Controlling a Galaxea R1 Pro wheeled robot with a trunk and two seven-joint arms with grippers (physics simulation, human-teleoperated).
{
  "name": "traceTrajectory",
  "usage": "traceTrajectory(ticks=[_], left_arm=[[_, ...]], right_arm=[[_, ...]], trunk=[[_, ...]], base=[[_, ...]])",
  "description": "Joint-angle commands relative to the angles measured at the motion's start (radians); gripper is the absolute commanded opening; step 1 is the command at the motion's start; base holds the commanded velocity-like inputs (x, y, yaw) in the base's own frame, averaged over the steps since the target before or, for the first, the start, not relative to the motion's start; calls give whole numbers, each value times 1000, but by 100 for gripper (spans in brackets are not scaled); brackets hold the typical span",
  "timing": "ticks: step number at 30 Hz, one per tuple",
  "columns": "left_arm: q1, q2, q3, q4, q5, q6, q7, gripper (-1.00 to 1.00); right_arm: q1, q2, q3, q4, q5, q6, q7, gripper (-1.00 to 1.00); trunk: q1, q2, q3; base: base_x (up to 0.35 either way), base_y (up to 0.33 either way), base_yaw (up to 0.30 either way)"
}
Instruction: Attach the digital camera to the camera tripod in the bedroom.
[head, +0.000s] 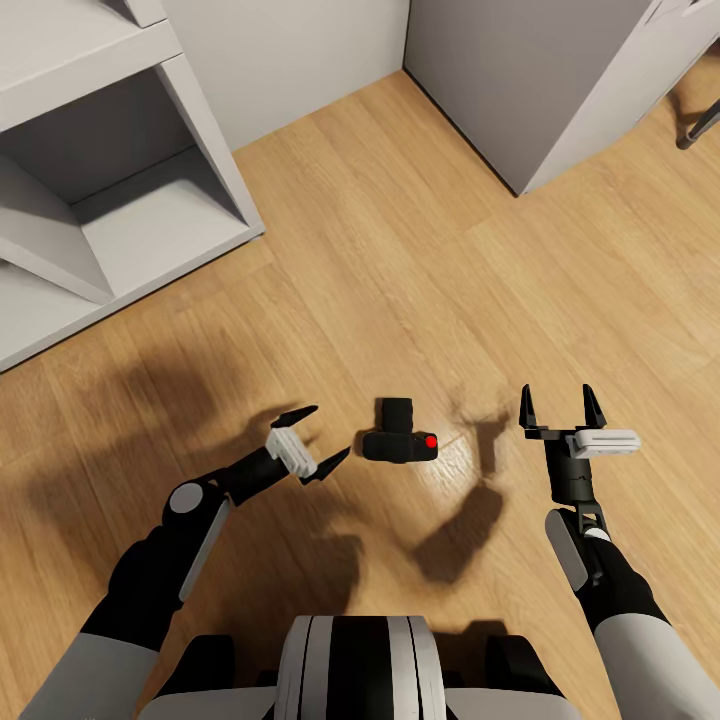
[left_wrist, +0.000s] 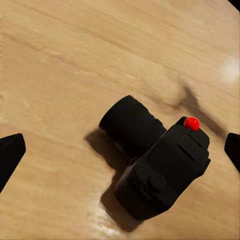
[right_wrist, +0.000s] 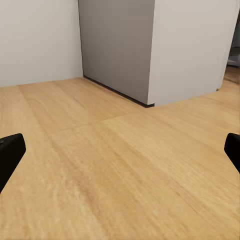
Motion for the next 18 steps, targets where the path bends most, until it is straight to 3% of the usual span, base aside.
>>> traceTrajectory(ticks=[1,4,9,18], left_arm=[[-1,0,2,-1,-2,-7,1,100],[-1,0,23,-4,1,-8,1,100],[-1,-4,92,-8,3,-10,-3,100],[-24,-3,125,-8,3,-7,-4,100]], right_arm=[[0,0,-1,1,-9,-1,10,100],[0,0,-1,1,-9,-1,10,100],[0,0,-1,1,-9,-1,10,100],[0,0,-1,1,-9,-1,10,100]], trunk=[[0,0,0],[0,0,0],[0,0,0],[0,0,0]], base=[[0,0,0],[0,0,0],[0,0,0],[0,0,0]])
